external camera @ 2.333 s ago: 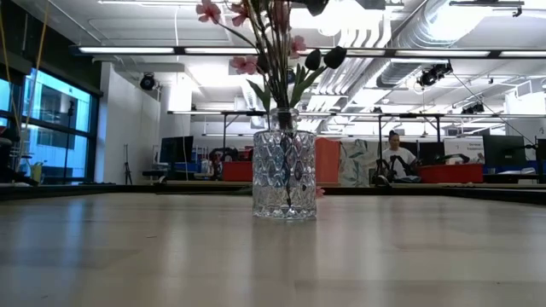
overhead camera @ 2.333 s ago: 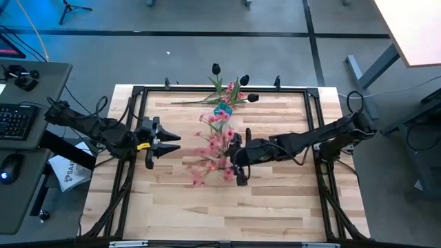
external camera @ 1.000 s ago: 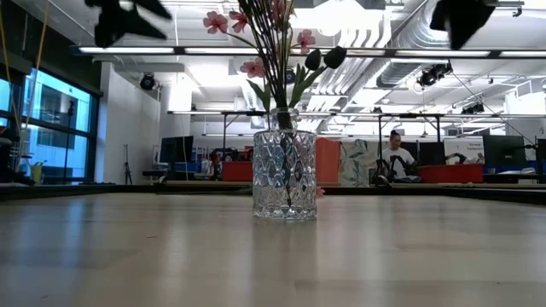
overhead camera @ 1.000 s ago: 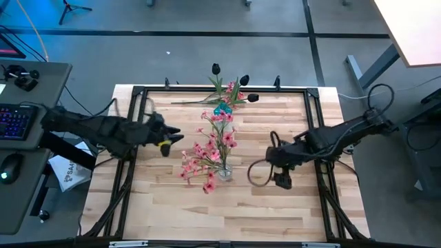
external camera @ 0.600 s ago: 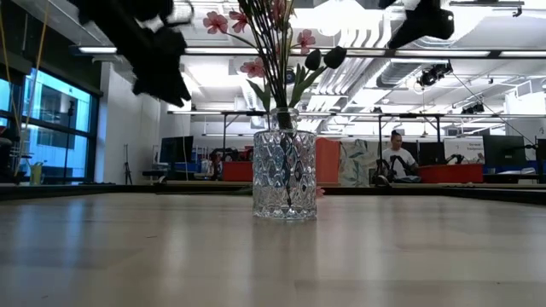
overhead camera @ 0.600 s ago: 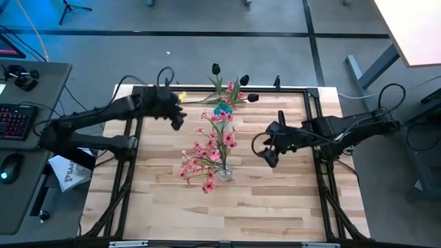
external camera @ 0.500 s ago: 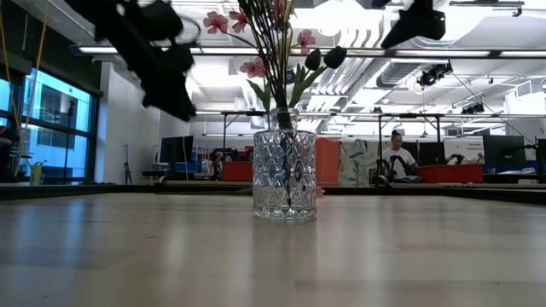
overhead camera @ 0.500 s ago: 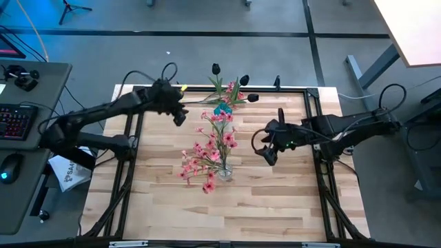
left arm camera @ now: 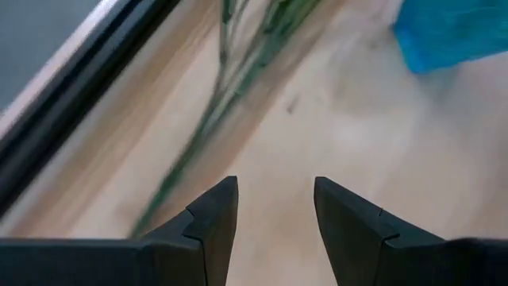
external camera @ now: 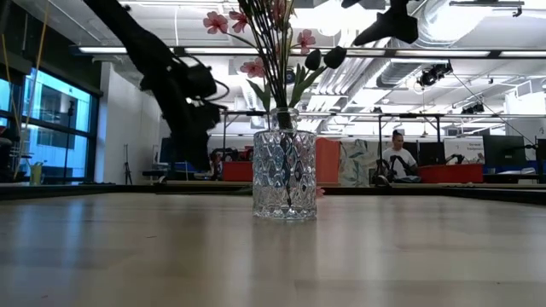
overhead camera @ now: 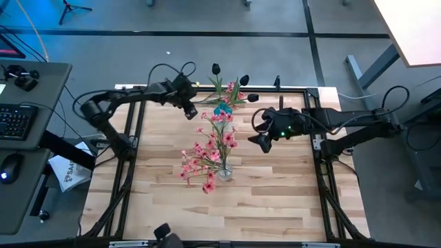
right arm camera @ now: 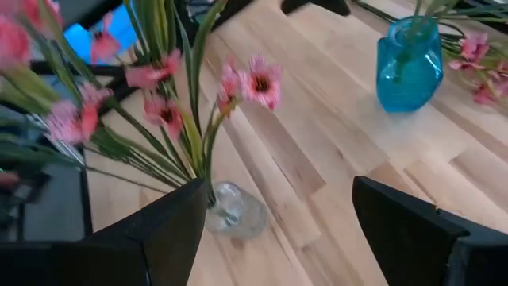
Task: Sort flowers into vase by color
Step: Put the pink flower into the transparent vase
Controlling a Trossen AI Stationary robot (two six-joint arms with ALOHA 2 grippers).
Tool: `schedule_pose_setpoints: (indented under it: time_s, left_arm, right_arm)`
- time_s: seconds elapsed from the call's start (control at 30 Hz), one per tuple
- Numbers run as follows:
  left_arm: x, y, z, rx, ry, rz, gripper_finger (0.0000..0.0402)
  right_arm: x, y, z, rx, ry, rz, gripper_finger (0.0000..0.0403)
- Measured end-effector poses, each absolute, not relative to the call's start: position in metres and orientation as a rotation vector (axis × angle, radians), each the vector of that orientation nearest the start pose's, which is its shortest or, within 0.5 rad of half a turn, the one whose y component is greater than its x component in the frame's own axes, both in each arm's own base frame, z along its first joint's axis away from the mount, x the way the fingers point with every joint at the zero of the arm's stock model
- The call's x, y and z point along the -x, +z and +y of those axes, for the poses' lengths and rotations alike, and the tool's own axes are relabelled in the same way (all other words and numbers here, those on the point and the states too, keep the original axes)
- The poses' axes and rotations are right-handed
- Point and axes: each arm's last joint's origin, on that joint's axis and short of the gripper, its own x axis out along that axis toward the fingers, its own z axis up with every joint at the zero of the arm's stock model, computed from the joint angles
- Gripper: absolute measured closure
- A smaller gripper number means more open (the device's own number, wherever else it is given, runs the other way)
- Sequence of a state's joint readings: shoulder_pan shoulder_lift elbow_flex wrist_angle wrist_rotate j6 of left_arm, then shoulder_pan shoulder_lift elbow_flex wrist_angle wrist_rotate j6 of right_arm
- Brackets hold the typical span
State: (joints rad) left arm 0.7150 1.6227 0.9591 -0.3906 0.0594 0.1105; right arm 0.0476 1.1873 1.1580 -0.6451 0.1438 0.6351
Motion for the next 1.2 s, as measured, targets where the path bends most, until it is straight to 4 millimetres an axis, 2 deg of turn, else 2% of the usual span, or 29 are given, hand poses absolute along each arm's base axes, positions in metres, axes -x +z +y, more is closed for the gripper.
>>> schedule_pose_setpoints:
  time_s: [0.13,0.27,0.47,0.73,0.93,1.07,1.2]
  left_arm:
    - [-0.248,0.169,0.22,0.248,0.524,1.074,0.0248]
    - [-0.256,0.167,0.237,0.191,0.5,1.088,0.0248]
    - [-0.259,0.158,0.256,0.19,0.418,1.139,0.0248]
    - [-0.255,0.134,0.266,0.236,0.363,1.258,0.0248]
    - [-0.252,0.119,0.268,0.274,0.352,1.324,0.025]
    - [-0.251,0.122,0.267,0.259,0.337,1.335,0.0282]
    - [-0.248,0.129,0.263,0.256,0.326,1.349,0.0366]
  right_arm:
    - [-0.245,0.343,0.007,-0.611,-0.318,0.583,0.0093]
    - [-0.247,0.344,0.006,-0.681,-0.351,0.543,0.0093]
    - [-0.25,0.348,0.005,-0.772,-0.426,0.45,0.0093]
    - [-0.252,0.353,0.003,-0.889,-0.474,0.348,0.0093]
    - [-0.254,0.357,0.002,-0.902,-0.482,0.288,0.0093]
    - [-0.254,0.357,0.002,-0.903,-0.479,0.282,0.0093]
    - [-0.254,0.357,0.002,-0.89,-0.477,0.285,0.0093]
